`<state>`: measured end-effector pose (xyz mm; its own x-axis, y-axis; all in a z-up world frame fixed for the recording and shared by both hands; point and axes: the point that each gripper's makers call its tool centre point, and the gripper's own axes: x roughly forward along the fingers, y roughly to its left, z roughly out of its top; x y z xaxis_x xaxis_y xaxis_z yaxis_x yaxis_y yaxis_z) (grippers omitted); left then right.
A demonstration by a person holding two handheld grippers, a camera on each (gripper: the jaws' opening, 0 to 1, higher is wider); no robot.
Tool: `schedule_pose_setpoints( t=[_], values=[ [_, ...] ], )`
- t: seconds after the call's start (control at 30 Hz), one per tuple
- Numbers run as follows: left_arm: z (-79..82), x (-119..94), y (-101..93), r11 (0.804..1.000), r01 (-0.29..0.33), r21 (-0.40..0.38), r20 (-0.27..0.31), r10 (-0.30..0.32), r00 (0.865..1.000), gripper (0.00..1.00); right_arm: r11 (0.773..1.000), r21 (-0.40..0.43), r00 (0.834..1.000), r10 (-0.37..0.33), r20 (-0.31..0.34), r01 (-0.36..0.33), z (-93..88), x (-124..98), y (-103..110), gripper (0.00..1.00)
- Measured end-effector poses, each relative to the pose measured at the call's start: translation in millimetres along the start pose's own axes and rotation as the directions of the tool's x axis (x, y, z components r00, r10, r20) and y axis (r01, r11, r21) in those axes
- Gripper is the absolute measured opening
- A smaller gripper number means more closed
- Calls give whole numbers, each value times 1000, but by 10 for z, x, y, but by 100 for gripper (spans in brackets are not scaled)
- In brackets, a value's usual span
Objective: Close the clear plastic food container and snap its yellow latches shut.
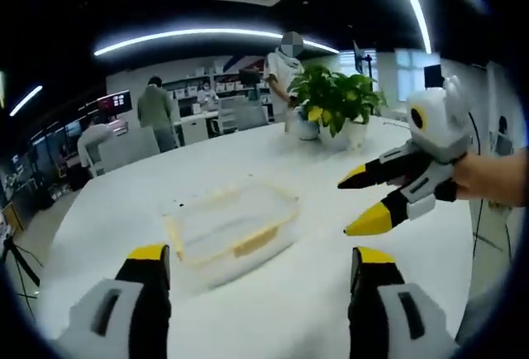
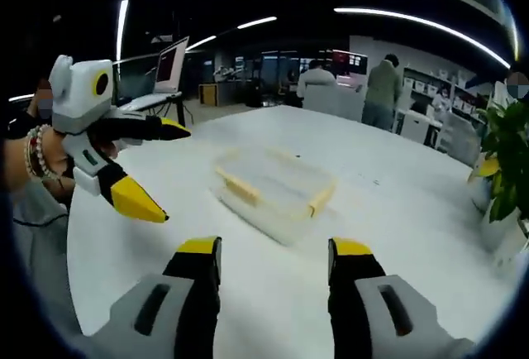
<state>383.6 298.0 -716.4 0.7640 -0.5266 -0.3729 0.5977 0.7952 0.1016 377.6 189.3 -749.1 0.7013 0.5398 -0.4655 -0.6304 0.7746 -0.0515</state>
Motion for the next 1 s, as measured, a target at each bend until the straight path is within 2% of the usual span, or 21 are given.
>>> schedule_pose_setpoints(
  t=[0.03, 0.1, 0.13, 0.2, 0.27, 0.37, 0.5, 0.6, 0.7, 0.8, 0.87, 0.93, 1.0],
  values=[
    [12, -37, -28, 1000, 14, -4, 2, -14, 1000, 97, 1000, -7, 1000, -1, -2, 1, 4, -25, 41, 63],
    [-47, -131, -80, 999, 33, -42, -45, -35, 998, 99, 999, -41, 1000, 0, -1, 0, 40, -98, 140, 72],
    [-34, -190, -74, 997, 25, -71, -38, -28, 999, 99, 998, -61, 1000, 1, 4, -1, 72, -152, 199, 71],
    [-11, -319, -127, 994, 55, -90, -18, -56, 998, 99, 997, -71, 1000, -10, 10, 11, 126, -248, 267, 69],
    [-5, -461, -138, 994, 56, -97, -19, -58, 998, 99, 997, -70, 999, -23, 26, 25, 179, -327, 309, 71],
    [41, -694, -129, 996, 38, -84, -5, -39, 999, 99, 999, -31, 1000, -18, 23, 19, 192, -477, 421, 74],
    [129, -1087, -105, 997, 23, -72, 47, -20, 999, 99, 999, 13, 996, -50, 70, 49, 232, -747, 521, 71],
    [106, -1404, -88, 997, 26, -66, 54, -23, 998, 99, 998, 28, 996, -63, 71, 61, 190, -951, 617, 72],
    [113, -1732, 39, 995, -30, -98, 110, 41, 993, 96, 997, 26, 995, -75, 64, 74, 67, -1172, 681, 73],
    [-6, -2019, 67, 992, -30, -124, 116, 44, 992, 96, 992, 68, 991, -111, 78, 106, -15, -1430, 722, 70],
    [-134, -2202, 143, 989, -75, -130, 95, 88, 992, 94, 989, 93, 988, -125, 89, 117, -51, -1568, 791, 68],
    [-252, -2368, 179, 988, -98, -120, 87, 109, 990, 93, 986, 107, 985, -141, 103, 130, -71, -1664, 856, 67],
    [-356, -2504, 182, 988, -92, -124, 91, 104, 990, 90, 984, 113, 983, -152, 106, 140, -99, -1735, 937, 66]
  ],
)
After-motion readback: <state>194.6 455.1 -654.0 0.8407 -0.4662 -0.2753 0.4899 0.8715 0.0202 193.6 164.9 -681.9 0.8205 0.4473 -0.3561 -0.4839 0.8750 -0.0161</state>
